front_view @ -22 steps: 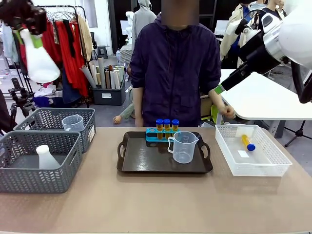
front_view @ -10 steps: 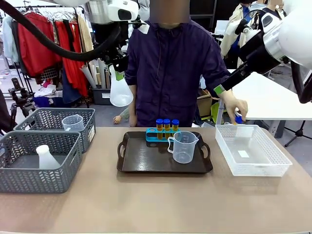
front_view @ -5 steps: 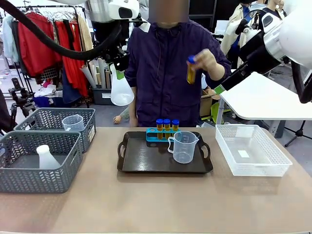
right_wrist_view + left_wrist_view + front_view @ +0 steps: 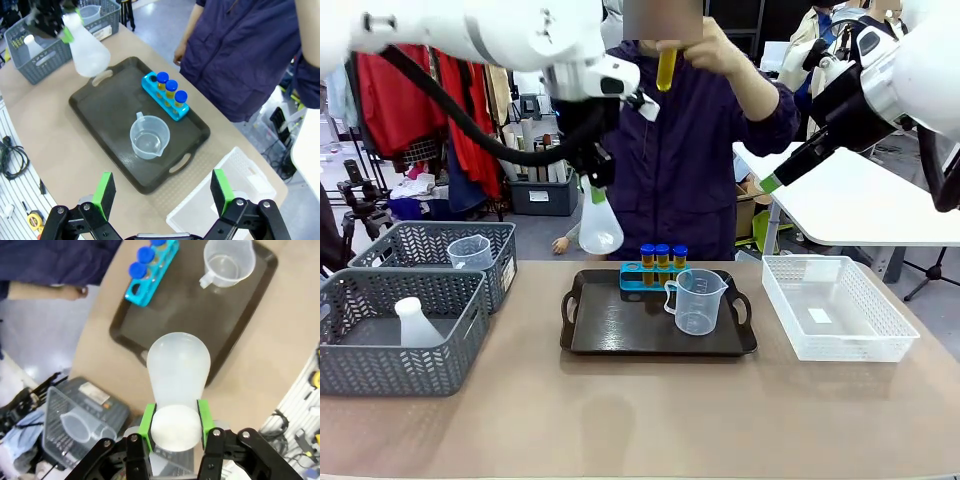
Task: Prepare the laboratory tools.
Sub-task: Pick up one Small flask and place it on the Handle tray.
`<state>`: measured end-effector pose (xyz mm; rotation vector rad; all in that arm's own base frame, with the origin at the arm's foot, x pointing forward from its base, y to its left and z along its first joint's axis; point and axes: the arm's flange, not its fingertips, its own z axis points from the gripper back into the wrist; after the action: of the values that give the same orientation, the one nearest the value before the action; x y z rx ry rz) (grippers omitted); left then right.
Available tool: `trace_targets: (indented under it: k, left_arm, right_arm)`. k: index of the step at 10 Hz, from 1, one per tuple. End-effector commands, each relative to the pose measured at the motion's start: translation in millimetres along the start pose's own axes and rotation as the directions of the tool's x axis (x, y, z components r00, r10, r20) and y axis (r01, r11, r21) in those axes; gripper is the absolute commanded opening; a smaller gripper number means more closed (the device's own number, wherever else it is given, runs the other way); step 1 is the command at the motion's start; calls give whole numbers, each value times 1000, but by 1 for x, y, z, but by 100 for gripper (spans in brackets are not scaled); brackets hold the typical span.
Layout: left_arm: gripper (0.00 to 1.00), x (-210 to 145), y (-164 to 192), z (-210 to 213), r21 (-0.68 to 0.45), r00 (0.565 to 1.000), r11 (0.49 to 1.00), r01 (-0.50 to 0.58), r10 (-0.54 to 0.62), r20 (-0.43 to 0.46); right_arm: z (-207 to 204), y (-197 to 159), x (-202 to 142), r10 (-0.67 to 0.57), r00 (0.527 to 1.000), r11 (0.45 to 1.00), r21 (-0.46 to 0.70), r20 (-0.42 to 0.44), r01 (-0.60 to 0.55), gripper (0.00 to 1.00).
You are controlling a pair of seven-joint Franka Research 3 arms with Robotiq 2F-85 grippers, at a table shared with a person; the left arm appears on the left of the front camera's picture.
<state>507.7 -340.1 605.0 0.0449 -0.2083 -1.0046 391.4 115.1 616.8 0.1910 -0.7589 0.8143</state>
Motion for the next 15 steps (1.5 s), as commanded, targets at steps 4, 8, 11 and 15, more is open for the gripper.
trace_targets:
  k: [4,8,11,15]
  left_arm:
    - [0,25,-6,-77,-74,995,993,91,-93,-24]
    - [0,34,-7,-138,-74,992,991,112,-116,-47]
    - [0,34,-3,-160,-106,989,987,117,-125,-73]
    - [0,29,-2,-181,-131,988,987,97,-111,-105]
  right_arm:
    - [0,-1,0,1,1000,1000,13,8,-1,100]
    - [0,-1,0,1,1000,1000,13,8,-1,100]
    - [0,-1,0,1,1000,1000,13,8,-1,100]
    - [0,-1,0,1,1000,1000,13,8,-1,100]
